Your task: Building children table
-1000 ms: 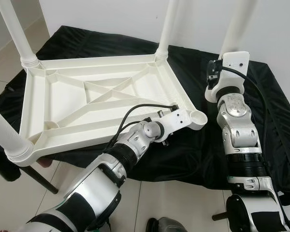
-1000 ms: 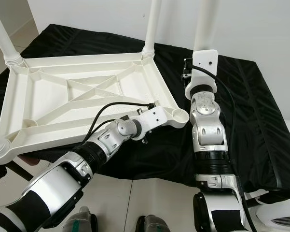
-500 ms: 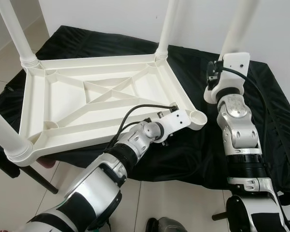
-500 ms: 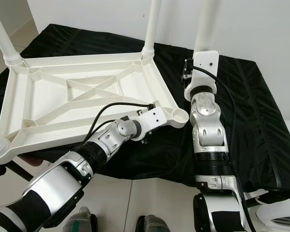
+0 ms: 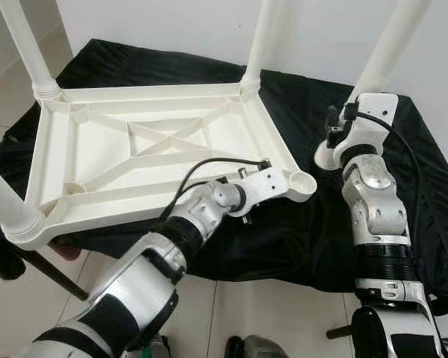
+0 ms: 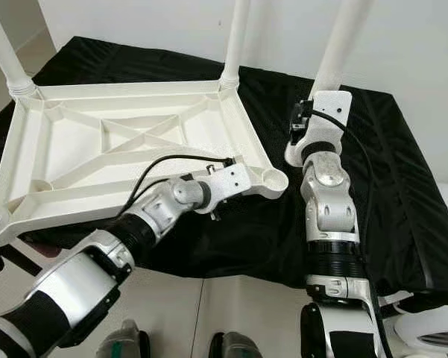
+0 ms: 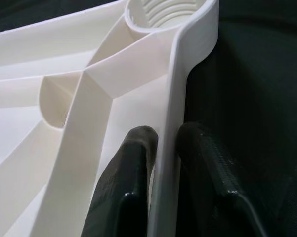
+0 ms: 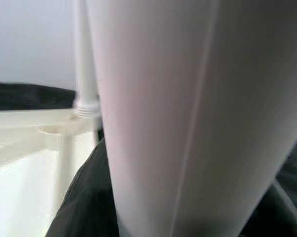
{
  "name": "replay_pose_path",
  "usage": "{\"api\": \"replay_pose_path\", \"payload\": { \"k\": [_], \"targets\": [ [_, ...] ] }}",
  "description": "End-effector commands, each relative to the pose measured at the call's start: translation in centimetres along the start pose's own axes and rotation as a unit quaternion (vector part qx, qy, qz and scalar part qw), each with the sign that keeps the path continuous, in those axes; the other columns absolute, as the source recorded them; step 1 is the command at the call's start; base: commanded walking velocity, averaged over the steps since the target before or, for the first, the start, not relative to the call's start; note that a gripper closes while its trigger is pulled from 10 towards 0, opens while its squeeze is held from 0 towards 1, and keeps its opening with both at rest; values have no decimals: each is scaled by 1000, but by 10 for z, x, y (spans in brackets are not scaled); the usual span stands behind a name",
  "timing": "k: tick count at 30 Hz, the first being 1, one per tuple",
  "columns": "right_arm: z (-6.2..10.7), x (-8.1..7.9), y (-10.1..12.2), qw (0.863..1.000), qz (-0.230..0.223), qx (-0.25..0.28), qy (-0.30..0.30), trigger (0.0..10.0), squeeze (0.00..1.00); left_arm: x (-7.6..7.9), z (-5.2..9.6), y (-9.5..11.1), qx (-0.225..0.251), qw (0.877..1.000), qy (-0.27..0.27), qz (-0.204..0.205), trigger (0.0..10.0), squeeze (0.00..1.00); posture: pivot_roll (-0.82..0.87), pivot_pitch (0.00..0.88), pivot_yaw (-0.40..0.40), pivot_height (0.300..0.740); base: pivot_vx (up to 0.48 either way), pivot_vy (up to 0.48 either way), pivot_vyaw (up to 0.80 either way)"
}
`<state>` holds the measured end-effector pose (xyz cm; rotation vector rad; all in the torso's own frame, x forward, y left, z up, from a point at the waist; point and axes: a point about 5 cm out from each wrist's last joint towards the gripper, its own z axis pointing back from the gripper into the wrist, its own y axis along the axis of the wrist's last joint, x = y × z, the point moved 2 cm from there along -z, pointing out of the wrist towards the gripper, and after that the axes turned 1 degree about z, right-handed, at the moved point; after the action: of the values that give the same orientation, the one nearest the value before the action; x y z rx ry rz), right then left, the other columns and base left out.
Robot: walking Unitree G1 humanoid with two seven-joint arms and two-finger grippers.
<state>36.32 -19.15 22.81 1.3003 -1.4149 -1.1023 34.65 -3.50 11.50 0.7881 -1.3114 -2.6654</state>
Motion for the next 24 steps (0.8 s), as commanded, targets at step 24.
{"api": "replay_pose_path", "payload": {
  "k": [24],
  "targets": [
    [30,11,-30,987,-9,-59,148,10000,0,9,2,-22,-39,998,-36,18,10000,0,1,45,-58,740,0,0,0]
  ]
}}
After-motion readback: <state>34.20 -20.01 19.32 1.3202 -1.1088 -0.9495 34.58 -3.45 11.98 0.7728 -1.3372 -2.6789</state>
